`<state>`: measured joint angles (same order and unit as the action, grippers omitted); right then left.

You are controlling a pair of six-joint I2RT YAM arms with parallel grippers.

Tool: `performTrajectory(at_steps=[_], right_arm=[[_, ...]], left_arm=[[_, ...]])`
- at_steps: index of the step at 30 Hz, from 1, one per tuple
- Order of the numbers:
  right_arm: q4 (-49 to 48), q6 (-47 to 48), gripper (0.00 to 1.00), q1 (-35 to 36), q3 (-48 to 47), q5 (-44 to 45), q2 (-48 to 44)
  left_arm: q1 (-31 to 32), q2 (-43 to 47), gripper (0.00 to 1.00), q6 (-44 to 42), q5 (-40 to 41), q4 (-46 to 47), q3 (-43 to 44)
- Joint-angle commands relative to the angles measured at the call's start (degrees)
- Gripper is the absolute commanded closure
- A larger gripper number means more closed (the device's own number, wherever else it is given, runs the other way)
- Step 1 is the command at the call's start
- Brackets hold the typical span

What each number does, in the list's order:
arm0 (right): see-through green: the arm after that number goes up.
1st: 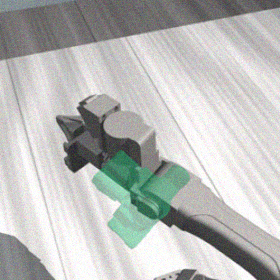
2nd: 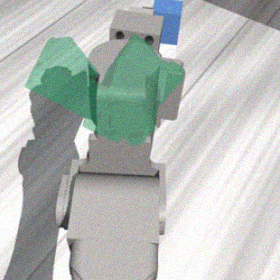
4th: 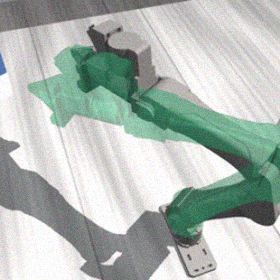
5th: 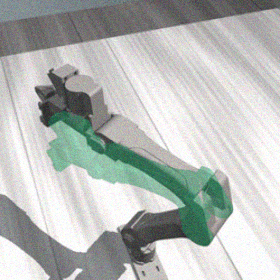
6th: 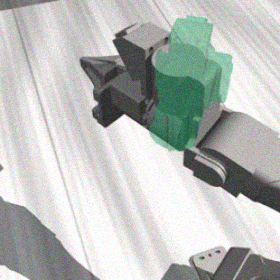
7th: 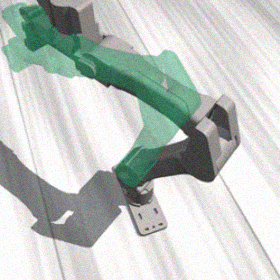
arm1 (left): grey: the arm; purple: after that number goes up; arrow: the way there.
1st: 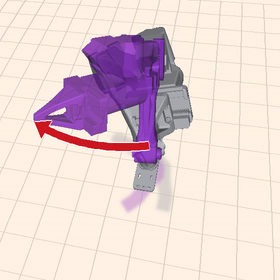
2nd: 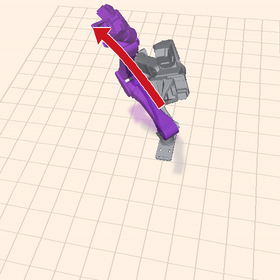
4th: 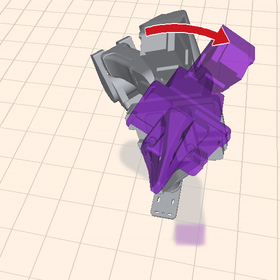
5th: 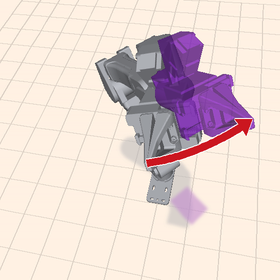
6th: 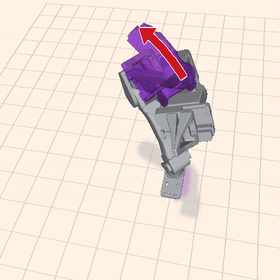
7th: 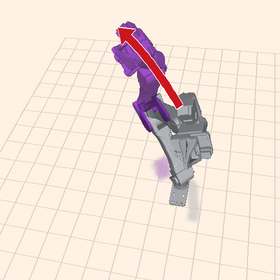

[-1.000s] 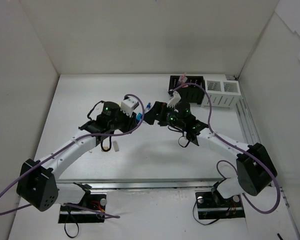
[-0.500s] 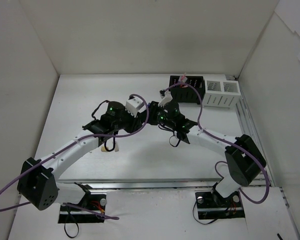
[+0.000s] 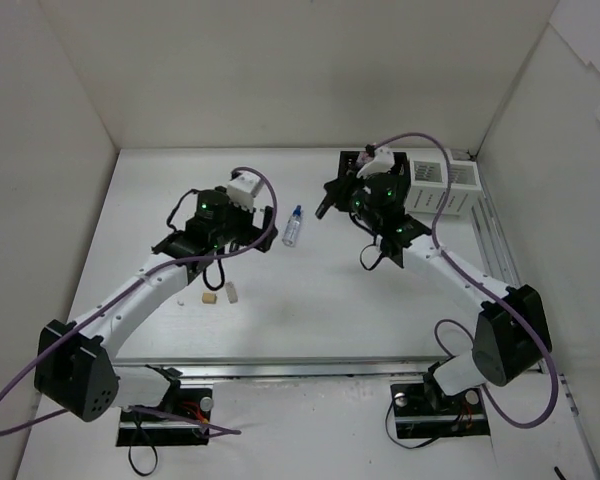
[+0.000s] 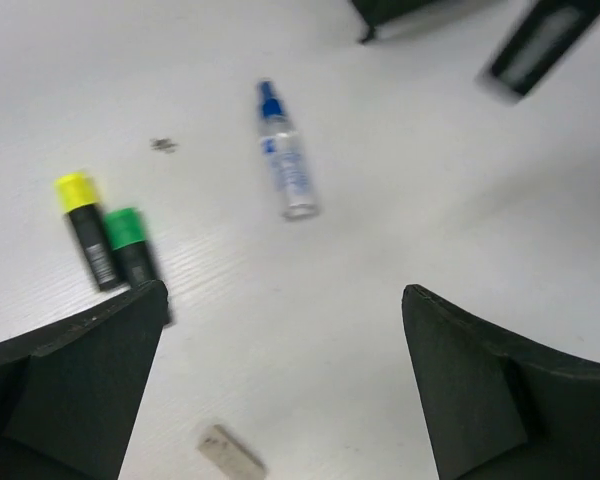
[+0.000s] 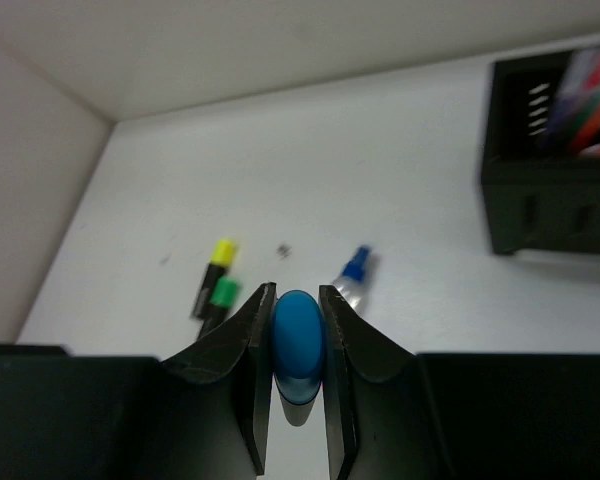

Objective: Sort the stationery into containers
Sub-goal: Place the pen in the storage box.

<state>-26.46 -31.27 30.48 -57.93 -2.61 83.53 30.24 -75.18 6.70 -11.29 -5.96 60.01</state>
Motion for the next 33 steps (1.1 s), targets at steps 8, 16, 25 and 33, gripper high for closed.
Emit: performTrajectory(at_steps=[8,16,25,33], right_arm=[[9.8,21.2,0.94,-14.4,-24.5,18.4,9.7],[10.2,21.1,0.94,-21.2,-36.5,12.9,24.1],[12.8,20.8,0.25,-21.6,-38.3,14.5,27.8],[8.4,18.6,0.17,-21.5,-28.9,12.9,17.6]], left_arm=[[-18.7,-4.2,0.01,4.0,0.1,2.5,2.0],[-22.9,-21.4,0.00,2.3,-4.7,-1.4,15.7],[-23.5,-33.2,0.00,4.1,-1.8,-4.0,23.0],[-21.4,-41.0,0.05,4.6,5.6,-10.7,31.0]])
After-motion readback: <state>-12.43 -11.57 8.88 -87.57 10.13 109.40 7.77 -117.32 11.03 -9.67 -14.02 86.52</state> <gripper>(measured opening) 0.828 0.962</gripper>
